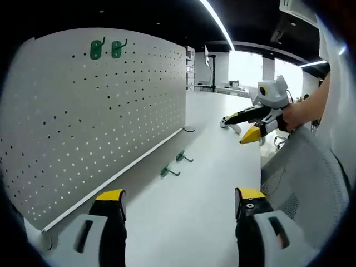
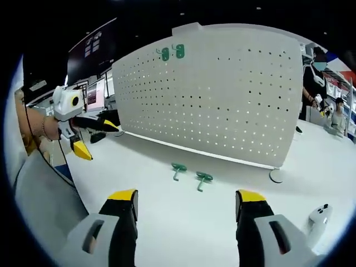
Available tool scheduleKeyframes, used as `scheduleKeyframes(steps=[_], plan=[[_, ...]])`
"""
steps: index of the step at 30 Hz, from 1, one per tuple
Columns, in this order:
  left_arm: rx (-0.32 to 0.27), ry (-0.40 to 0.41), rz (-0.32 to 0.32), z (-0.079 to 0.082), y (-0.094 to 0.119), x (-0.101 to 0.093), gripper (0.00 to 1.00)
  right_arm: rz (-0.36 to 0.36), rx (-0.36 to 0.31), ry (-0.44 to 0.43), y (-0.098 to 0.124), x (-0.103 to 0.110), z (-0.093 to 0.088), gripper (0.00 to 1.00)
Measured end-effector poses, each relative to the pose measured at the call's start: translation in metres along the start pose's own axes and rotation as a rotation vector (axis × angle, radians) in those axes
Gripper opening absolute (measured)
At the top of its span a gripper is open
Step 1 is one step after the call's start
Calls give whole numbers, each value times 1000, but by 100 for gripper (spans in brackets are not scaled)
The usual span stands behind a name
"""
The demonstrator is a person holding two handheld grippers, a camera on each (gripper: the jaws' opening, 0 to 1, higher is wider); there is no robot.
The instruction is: Insert the hook assembly into the mounting plate slot until the hook locks in place.
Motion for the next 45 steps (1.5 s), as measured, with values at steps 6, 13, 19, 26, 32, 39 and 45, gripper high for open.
scheduleKeyframes(steps=[6,13,19,26,32,39,45], plan=[[31,-60,-45,13,-13,9,82,2,7,-1,-1,0,-1,69],[99,-124,-107,20,-28,15,81,4,11,5,-1,0,-1,69],[136,-137,-130,22,-39,21,81,3,12,7,-1,-1,0,69],[184,-177,-153,22,-49,26,81,-3,12,1,-1,-2,-1,69],[220,-210,-174,22,-54,34,78,-4,16,7,-1,-2,-2,69],[239,-228,-187,21,-62,39,79,-5,15,6,0,-1,-2,69],[271,-246,-215,20,-73,41,79,-9,15,2,0,-2,-1,68]])
Point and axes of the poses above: the point that each gripper's makers call its tool centre point, and the gripper's own axes: y roughly backward along the fingers, x roughly to its left, z roughly out of its top, the point moved 10 cm from there along y, roughly backward along the fingers, and after that the axes turned 5 degrees about -z, right-handed, at the moved point
